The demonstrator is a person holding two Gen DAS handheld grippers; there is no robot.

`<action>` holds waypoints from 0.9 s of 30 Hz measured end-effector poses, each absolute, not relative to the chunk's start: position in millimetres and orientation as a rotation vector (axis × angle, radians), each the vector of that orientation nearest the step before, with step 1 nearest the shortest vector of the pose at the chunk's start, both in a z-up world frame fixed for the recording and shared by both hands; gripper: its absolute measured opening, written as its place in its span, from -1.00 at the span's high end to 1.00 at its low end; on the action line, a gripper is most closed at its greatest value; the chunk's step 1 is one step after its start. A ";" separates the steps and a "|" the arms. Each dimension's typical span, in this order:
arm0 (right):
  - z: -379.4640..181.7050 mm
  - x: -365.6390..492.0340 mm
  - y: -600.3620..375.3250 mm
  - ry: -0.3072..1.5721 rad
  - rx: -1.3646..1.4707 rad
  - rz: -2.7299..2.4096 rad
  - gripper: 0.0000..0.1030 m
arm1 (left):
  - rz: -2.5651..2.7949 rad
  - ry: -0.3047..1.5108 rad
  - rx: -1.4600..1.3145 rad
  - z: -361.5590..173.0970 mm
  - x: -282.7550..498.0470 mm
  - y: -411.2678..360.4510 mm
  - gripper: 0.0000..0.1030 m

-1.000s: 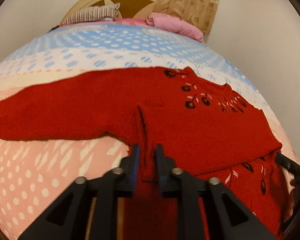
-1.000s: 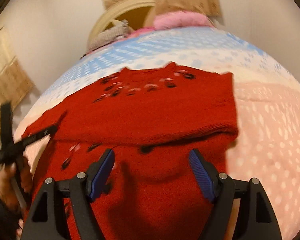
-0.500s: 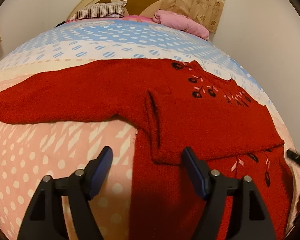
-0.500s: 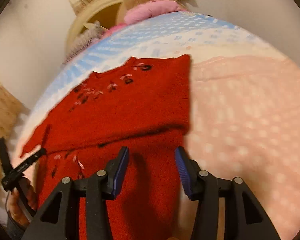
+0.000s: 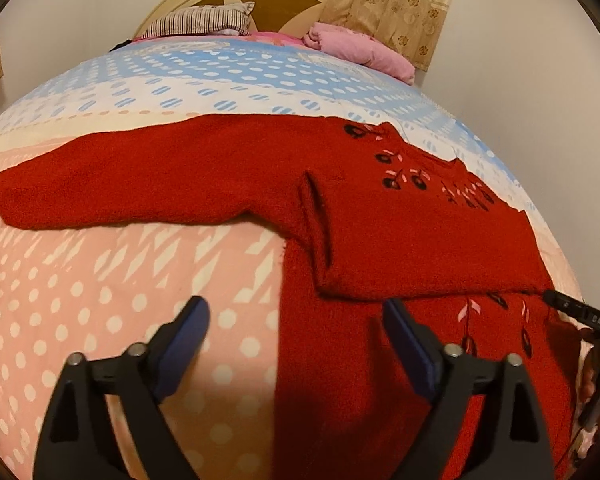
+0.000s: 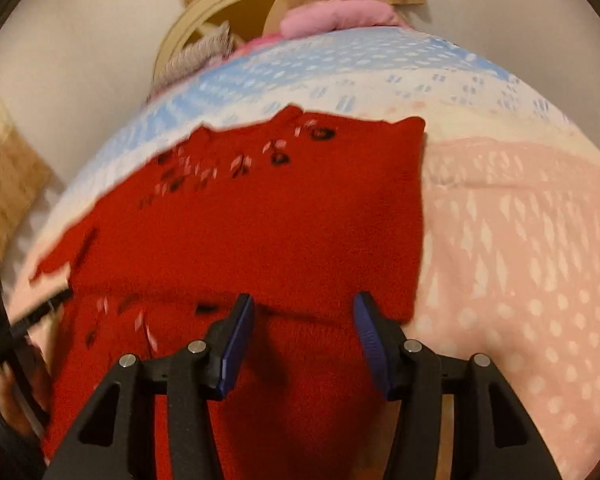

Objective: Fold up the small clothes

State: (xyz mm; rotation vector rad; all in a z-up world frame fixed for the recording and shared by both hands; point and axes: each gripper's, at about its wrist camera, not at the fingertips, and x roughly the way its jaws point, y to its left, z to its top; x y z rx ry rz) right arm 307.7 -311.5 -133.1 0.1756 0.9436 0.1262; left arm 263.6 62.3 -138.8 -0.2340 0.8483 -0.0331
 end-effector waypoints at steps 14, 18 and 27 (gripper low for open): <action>-136.0 350.2 -201.7 0.940 0.076 0.179 -0.14 | -0.017 0.841 -0.240 -137.7 234.0 80.2 -0.80; -145.6 325.0 -179.2 0.875 -0.083 0.148 -0.14 | -0.016 0.838 -0.247 -137.0 223.5 94.4 -0.80; -147.3 315.2 -175.0 0.840 -0.128 0.130 -0.20 | 0.112 0.866 -0.284 -135.9 211.4 166.8 -0.80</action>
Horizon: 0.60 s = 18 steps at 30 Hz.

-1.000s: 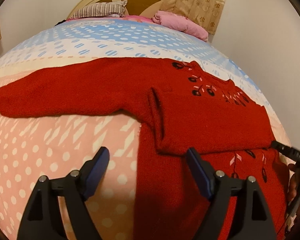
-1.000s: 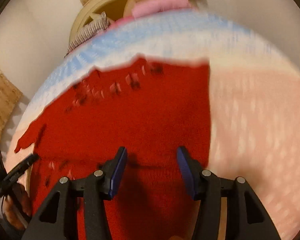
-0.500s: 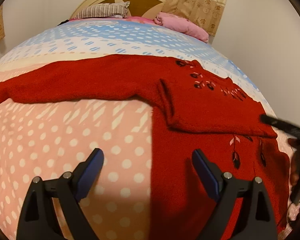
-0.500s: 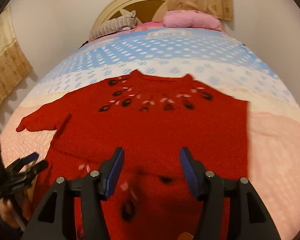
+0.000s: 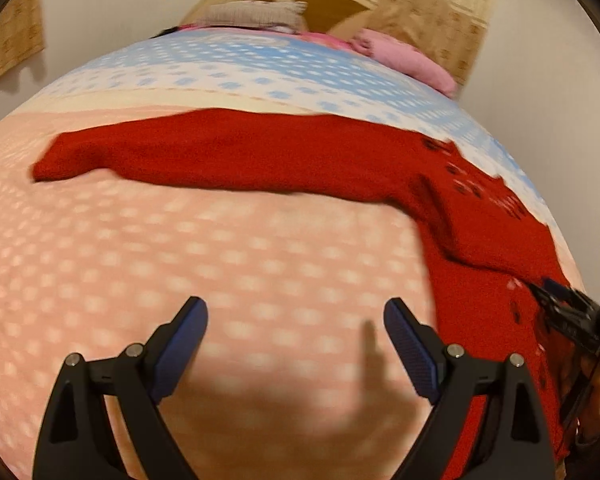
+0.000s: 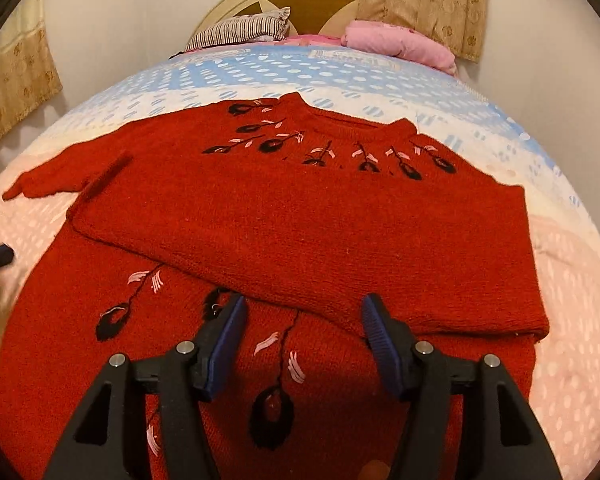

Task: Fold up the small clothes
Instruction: 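Move the left tool to the other sleeve cuff and grasp it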

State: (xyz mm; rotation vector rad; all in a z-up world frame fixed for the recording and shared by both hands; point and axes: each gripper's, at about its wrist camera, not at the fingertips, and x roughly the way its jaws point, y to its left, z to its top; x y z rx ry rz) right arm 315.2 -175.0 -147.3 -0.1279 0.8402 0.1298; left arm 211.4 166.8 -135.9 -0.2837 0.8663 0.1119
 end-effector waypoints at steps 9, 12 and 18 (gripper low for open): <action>-147.1 313.9 -180.1 0.833 -0.095 0.146 -0.23 | 0.388 0.861 -0.319 -142.5 211.6 267.7 -0.80; -146.8 313.4 -179.6 0.832 -0.102 0.143 -0.23 | 0.442 0.836 -0.354 -138.9 218.1 289.8 -0.80; -146.7 312.5 -177.3 0.829 -0.117 0.135 -0.23 | 0.528 0.785 -0.428 -135.2 234.2 329.6 -0.79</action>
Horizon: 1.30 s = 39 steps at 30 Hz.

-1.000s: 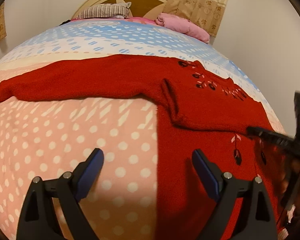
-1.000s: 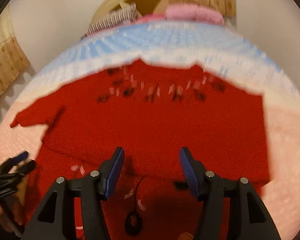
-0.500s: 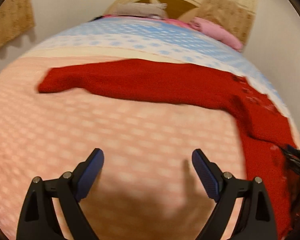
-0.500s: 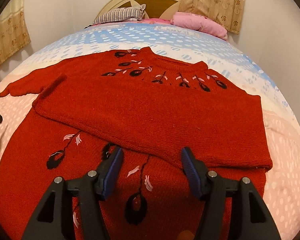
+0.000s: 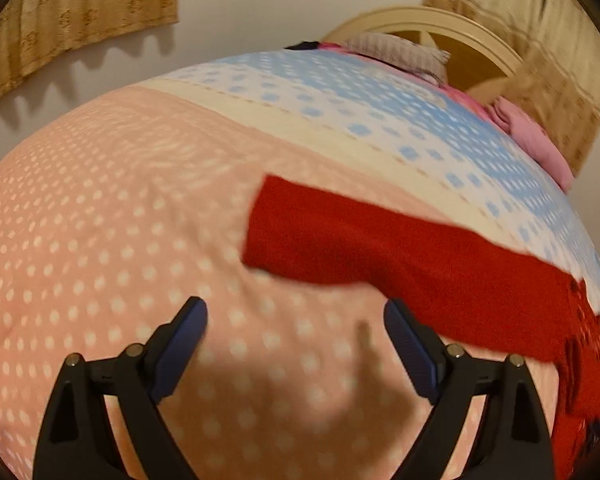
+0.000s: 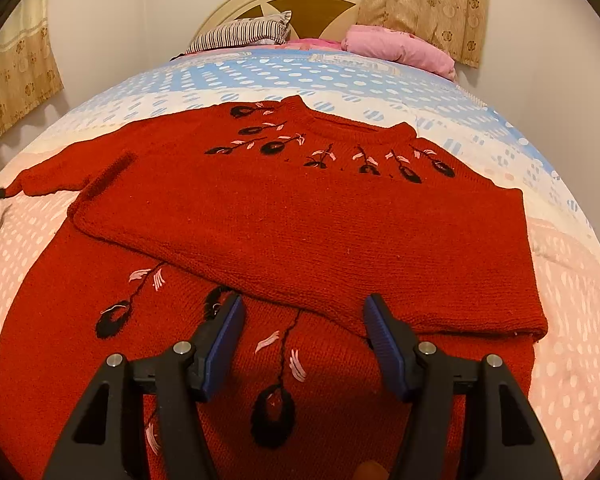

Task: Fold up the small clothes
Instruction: 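Move the left tool to the other sleeve cuff and grasp it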

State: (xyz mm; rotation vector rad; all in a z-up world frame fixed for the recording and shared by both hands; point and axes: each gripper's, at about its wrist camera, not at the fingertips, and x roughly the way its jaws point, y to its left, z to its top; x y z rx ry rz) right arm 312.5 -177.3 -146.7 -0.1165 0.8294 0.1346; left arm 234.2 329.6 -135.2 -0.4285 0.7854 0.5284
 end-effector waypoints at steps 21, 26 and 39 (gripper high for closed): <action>-147.3 312.1 -176.2 0.827 -0.125 0.130 -0.24 | 0.482 0.774 -0.526 -149.6 269.6 371.8 0.53; -147.3 312.0 -176.2 0.826 -0.125 0.129 -0.25 | 0.462 0.804 -0.510 -147.1 274.8 372.3 0.68; -146.9 312.4 -176.2 0.824 -0.124 0.127 -0.25 | 0.375 0.688 -0.514 -71.9 267.5 348.1 0.71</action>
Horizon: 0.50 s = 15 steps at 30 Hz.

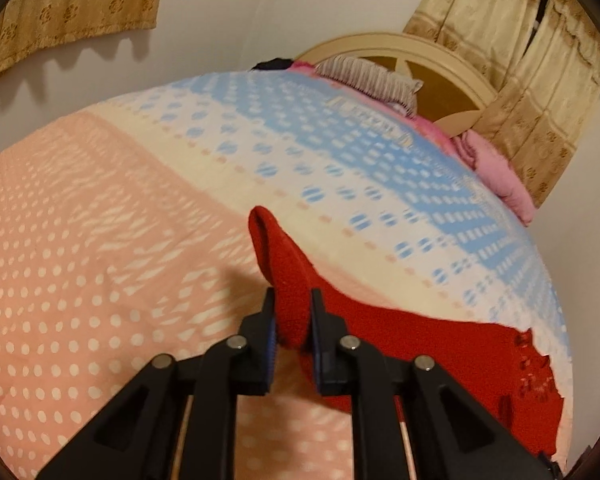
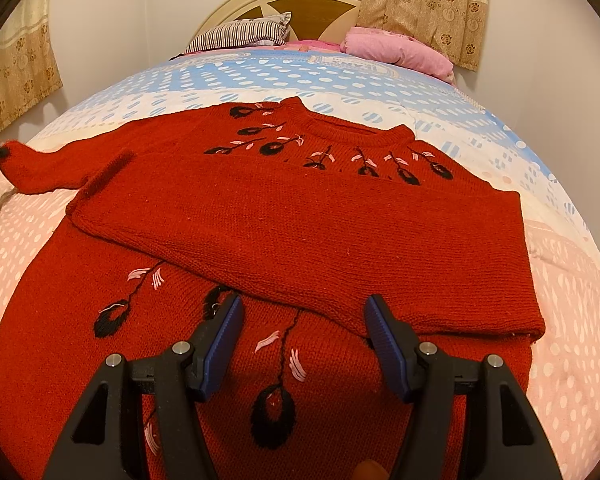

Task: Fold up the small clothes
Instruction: 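Move the left tool to the other sleeve cuff and grasp it, then carry the sleeve with the left tool across the cardigan body and release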

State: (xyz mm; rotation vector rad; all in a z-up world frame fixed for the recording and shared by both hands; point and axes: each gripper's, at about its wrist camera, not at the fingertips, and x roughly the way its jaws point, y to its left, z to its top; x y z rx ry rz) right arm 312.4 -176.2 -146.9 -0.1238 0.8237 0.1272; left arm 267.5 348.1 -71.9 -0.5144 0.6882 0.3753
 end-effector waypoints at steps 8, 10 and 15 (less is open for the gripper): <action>-145.6 313.7 -177.4 0.826 -0.108 0.136 -0.25 | 0.277 0.659 -0.544 -35.5 277.3 306.5 0.72; -140.9 313.1 -185.1 0.827 -0.058 0.168 -0.25 | 0.248 0.655 -0.559 -27.2 281.5 295.1 0.73; -127.5 297.2 -202.1 0.833 -0.019 0.198 -0.25 | 0.189 0.640 -0.561 -9.3 291.5 266.7 0.73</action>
